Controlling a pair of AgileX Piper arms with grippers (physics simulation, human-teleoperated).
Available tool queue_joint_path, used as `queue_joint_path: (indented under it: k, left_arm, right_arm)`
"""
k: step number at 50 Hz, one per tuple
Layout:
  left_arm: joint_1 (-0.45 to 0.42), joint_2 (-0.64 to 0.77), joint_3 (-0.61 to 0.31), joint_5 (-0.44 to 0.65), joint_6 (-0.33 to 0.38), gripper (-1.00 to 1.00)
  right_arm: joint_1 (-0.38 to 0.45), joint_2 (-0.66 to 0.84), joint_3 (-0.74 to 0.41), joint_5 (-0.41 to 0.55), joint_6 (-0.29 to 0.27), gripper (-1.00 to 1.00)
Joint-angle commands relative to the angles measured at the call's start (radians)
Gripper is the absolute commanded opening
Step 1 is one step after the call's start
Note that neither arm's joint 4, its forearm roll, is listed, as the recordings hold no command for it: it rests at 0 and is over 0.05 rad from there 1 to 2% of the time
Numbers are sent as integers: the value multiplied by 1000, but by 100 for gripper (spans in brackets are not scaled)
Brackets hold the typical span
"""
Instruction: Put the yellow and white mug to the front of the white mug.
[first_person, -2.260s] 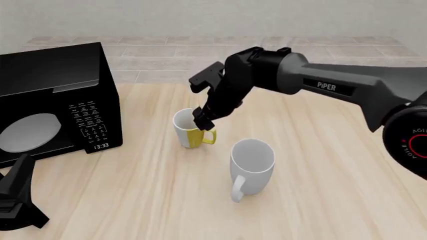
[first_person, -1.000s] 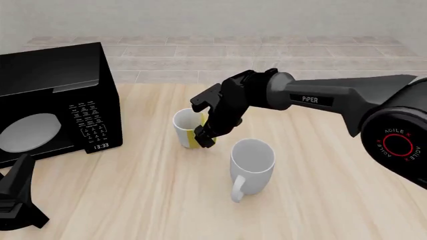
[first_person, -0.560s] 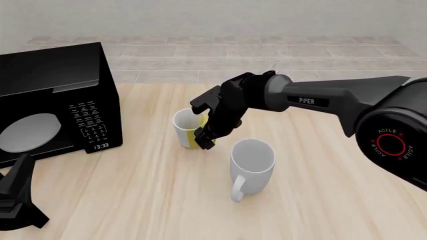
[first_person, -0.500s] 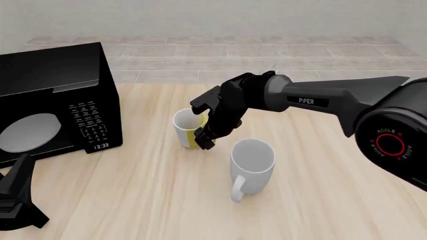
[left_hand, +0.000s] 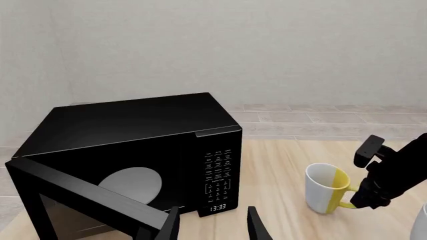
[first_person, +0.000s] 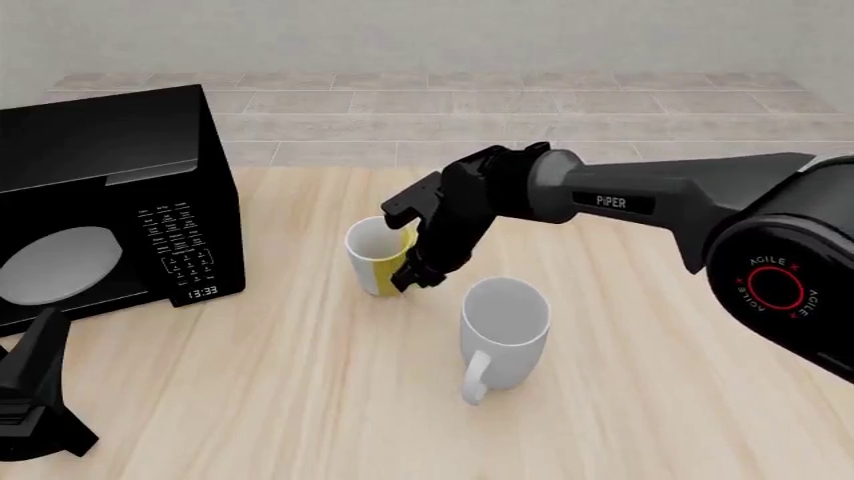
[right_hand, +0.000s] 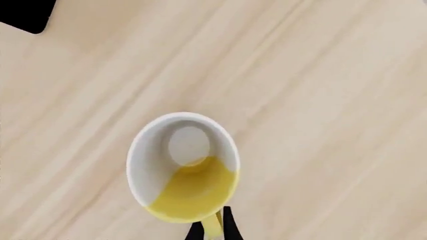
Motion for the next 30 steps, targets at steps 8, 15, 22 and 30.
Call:
queue_joint_path:
  k: [8,15,22,30]
  left_arm:
    - [0,0,4,-5,0,100]
    - [0,0,4,-5,1,100]
    - [0,0,4,-5,0,100]
    - [0,0,4,-5,1,100]
  right_arm:
    - [-1,-30,2,23,-5,-100]
    - [-2,-57,7,33,-6,-100]
    - [-4,-95,7,49,-12,-100]
    - [-15,-135,15,68,-20,-100]
